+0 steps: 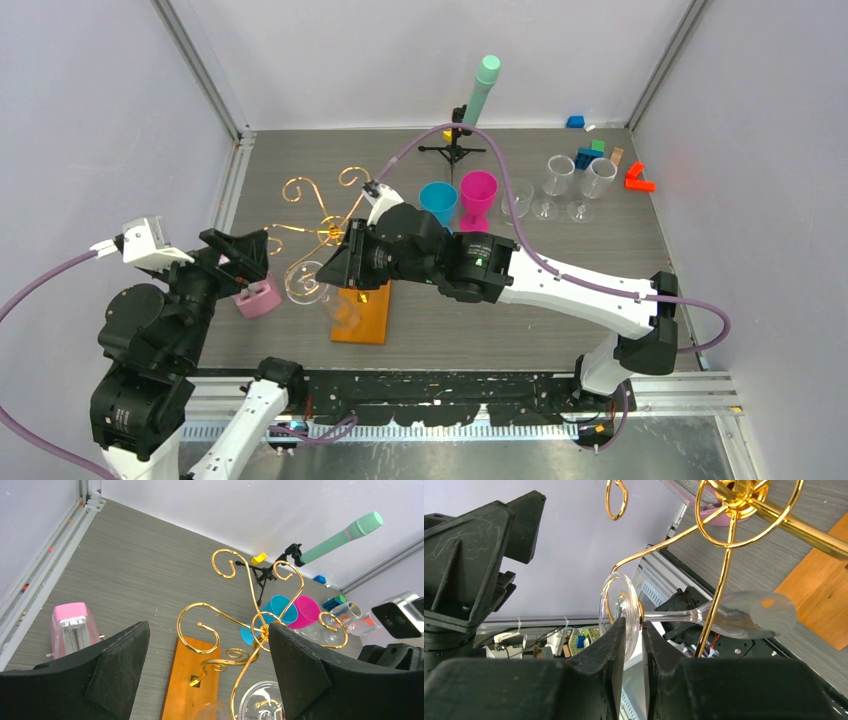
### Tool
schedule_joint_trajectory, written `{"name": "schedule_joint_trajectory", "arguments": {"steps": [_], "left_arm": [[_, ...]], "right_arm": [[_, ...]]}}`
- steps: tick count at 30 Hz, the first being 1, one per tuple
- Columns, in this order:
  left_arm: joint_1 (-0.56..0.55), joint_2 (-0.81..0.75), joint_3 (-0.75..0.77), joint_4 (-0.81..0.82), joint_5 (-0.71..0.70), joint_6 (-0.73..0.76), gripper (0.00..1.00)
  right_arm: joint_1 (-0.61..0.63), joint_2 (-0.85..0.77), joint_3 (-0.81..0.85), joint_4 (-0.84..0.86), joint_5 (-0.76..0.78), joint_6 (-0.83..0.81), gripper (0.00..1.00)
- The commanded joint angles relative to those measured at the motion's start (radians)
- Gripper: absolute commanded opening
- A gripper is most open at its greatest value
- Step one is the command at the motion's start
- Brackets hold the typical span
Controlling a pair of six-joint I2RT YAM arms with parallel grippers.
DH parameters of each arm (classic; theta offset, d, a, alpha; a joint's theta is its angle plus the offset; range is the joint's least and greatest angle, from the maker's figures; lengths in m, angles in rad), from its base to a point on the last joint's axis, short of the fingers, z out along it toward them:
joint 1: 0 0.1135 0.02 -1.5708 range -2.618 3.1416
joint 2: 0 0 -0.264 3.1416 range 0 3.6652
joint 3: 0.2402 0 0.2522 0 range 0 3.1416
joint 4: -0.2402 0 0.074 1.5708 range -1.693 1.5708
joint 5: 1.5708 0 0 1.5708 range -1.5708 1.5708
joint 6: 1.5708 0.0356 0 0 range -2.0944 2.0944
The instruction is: Take the wine glass off the wine glass rack
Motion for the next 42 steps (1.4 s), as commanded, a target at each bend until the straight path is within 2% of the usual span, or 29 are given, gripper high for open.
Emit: {"name": "schedule_joint_trajectory", "arguments": {"steps": [1,6,8,10,12,14,21,30,42], "left_arm": [[0.000,-0.005,-0.007,0.029,-0.013,-0.006,0.91],[0.000,-0.006,-0.009,0.030,-0.016,-0.005,0.91],[0.000,-0.005,-0.009,0.029,-0.017,-0.006,0.91],[0.000,-0.005,-0.009,0.031,-0.018,-0.006,0.91],[0.000,-0.007,-0.010,0.030,-0.020,-0.005,0.91],[0.000,-0.009,-0.009,0.029,-0.022,-0.004,0.91],[0.000,-0.014,-0.007,0.027,-0.033,0.003,0.91],[0.000,-0.024,0.002,0.028,-0.038,0.008,0.91],[0.000,-0.046,0.012,0.016,-0.040,0.013,0.91]], "right_arm": [[0.007,-0.018,0.054,-0.010,0.020,-0.061,0.27],[0.007,-0.015,0.057,-0.010,0.004,-0.068,0.29],[0.007,-0.012,0.056,0.000,-0.010,-0.064,0.23],[0.007,-0.010,0.054,0.010,-0.019,-0.052,0.10],[0.007,-0.010,0.051,0.018,-0.021,-0.044,0.02],[0.007,-0.013,0.053,0.021,-0.017,-0.040,0.01],[0.007,-0.020,0.075,0.040,-0.010,-0.039,0.00],[0.006,-0.012,0.046,0.181,-0.037,0.026,0.00],[-0.013,0.041,0.076,0.198,0.007,0.037,0.00]]}}
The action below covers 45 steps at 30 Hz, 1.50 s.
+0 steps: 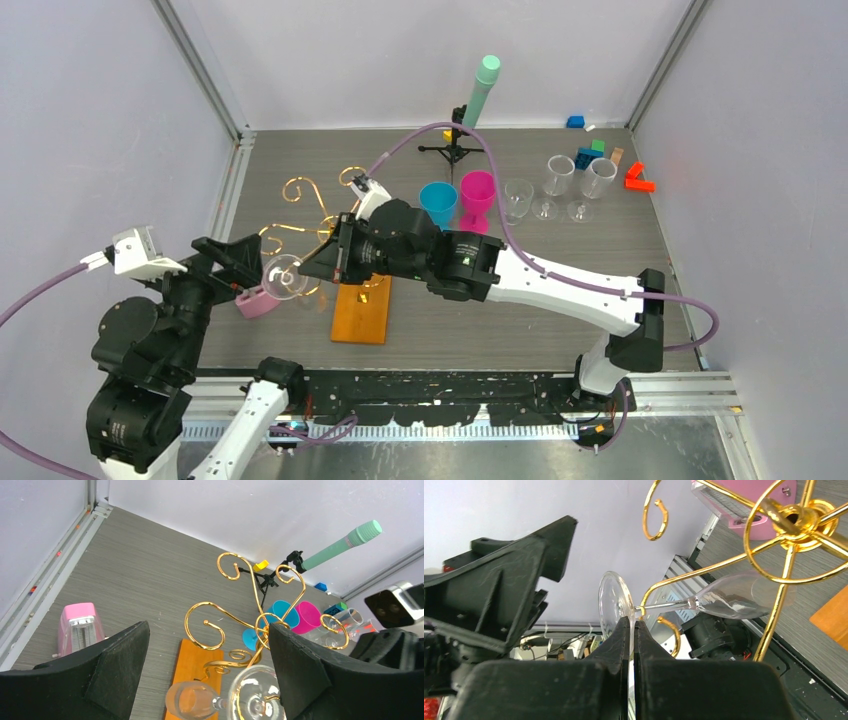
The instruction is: Take the wine glass off the wine glass rack
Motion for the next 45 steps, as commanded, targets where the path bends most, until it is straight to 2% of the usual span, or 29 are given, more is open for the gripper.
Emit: {"name": "schedule_joint_trajectory", "arguments": {"steps": [1,13,25,30,40,45], "left_arm": [[0.000,-0.014,0.022,0.013,-0.015,0.008,0.91],[0.000,-0.021,0.046,-0.002,0.016,-0.003,0.91],[0.000,0.025,0.063,-0.040,0.155,-0.004,0.91],[0.000,0.039,0.067,-0.037,0.270,-0.026,0.91],[0.000,0.069,0.100,-0.053,0.615,-0.150,0.90],[0.000,0.071,0.081,-0.059,0.719,-0.208,0.78]], "right_arm": [[-0.011,0.008,0.048,0.079,0.051,0.009,0.00],[-0.017,-0.034,0.002,0.098,0.144,0.001,0.00],[-0.021,-0.123,-0.063,0.076,0.203,0.008,0.00],[-0.021,-0.161,-0.101,0.076,0.198,0.024,0.00],[-0.023,-0.267,-0.204,0.092,0.137,0.070,0.00],[-0.023,-0.303,-0.245,0.113,0.097,0.097,0.00]]}}
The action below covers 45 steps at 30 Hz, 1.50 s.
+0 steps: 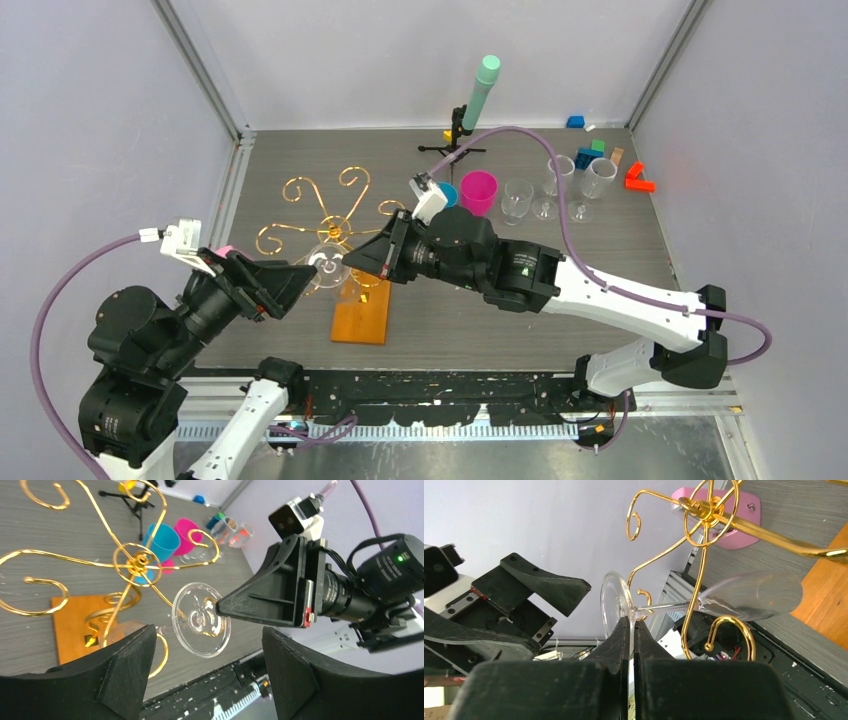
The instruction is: Take the wine glass off the wine glass rack
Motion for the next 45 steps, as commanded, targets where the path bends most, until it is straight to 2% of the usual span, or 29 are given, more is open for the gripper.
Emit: {"name": "schedule_joint_trajectory", "arguments": {"steps": [1,6,8,13,18,19,20,21,24,26,27,29,33,40,45], "left_arm": [[0.000,0.016,0.000,0.000,0.153,-0.069,0.76],[0.000,0.003,-0.060,0.023,0.180,-0.111,0.68],[0.000,-0.013,-0.099,0.085,0.200,-0.159,0.59],[0.000,-0.018,-0.165,0.208,0.265,-0.274,0.48],[0.000,-0.008,-0.166,0.209,0.269,-0.296,0.26],[0.000,-0.009,-0.168,0.210,0.272,-0.302,0.20],[0.000,-0.012,-0.173,0.217,0.274,-0.316,0.09],[0.000,-0.016,-0.181,0.228,0.283,-0.329,0.01],[0.000,-0.025,-0.203,0.262,0.318,-0.367,0.00],[0.000,-0.033,-0.212,0.273,0.327,-0.387,0.00],[0.000,-0.037,-0.215,0.276,0.328,-0.397,0.00],[0.000,-0.048,-0.218,0.289,0.330,-0.423,0.00],[0.000,-0.062,-0.233,0.366,0.353,-0.513,0.00],[-0.015,-0.035,-0.265,0.533,0.480,-0.753,0.00],[-0.019,-0.045,-0.310,0.633,0.498,-0.877,0.00]], "right_arm": [[0.000,-0.073,-0.024,0.109,-0.036,0.043,0.00],[0.000,-0.098,-0.046,0.125,-0.060,0.056,0.00],[0.000,-0.100,-0.049,0.129,-0.070,0.056,0.00],[-0.001,-0.089,-0.048,0.155,-0.111,0.058,0.00],[0.000,-0.095,-0.062,0.170,-0.123,0.063,0.00],[0.000,-0.097,-0.066,0.170,-0.122,0.063,0.00],[0.000,-0.100,-0.068,0.170,-0.118,0.061,0.00],[0.000,-0.105,-0.072,0.170,-0.118,0.058,0.00],[0.000,-0.116,-0.082,0.169,-0.115,0.042,0.02],[0.000,-0.132,-0.093,0.162,-0.110,0.024,0.15],[0.000,-0.147,-0.106,0.160,-0.108,0.006,0.27],[0.000,-0.182,-0.138,0.158,-0.099,-0.017,0.43],[0.000,-0.305,-0.254,0.214,-0.067,-0.069,0.58],[0.000,-0.525,-0.421,0.187,0.027,-0.115,0.63],[0.000,-0.633,-0.498,0.150,0.114,-0.140,0.65]]}}
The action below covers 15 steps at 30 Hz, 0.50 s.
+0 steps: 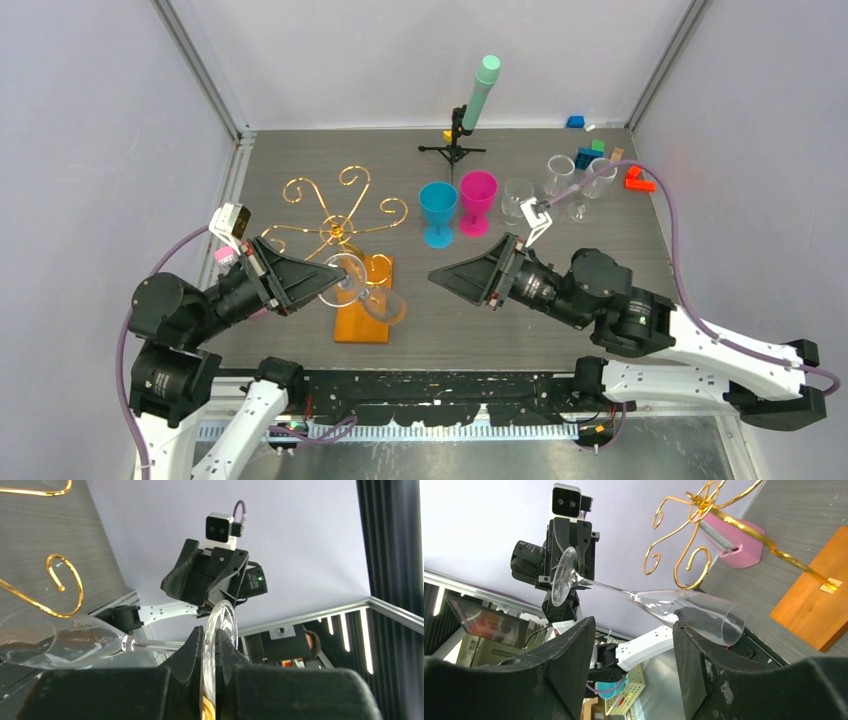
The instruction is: Take the wine glass off the wine glass rack
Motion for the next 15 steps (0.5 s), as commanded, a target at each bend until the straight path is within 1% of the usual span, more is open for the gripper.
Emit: {"name": "schedule_joint_trajectory", "arguments": {"steps": [1,5,10,12,14,15], "left_arm": [[-0.004,0.003,-0.042,0.221,0.072,-0.179,0.00],[-0.002,0.008,-0.107,0.383,0.063,-0.287,0.00],[-0.003,0.060,-0.173,0.645,0.019,-0.428,0.00],[-0.003,0.097,-0.178,0.720,0.007,-0.465,0.00],[-0.004,0.123,-0.186,0.788,-0.017,-0.509,0.00],[-0.003,0.135,-0.189,0.815,-0.031,-0.525,0.00]], "right_arm": [[0.000,-0.074,-0.053,-0.001,0.117,-0.052,0.65],[0.000,-0.096,-0.076,-0.013,0.158,-0.084,0.71],[0.001,-0.077,-0.070,-0.021,0.196,-0.142,0.73],[0.000,-0.078,-0.078,-0.015,0.231,-0.154,0.74],[0.000,-0.086,-0.103,0.027,0.263,-0.148,0.77],[0.000,-0.093,-0.135,0.053,0.274,-0.142,0.81]]}}
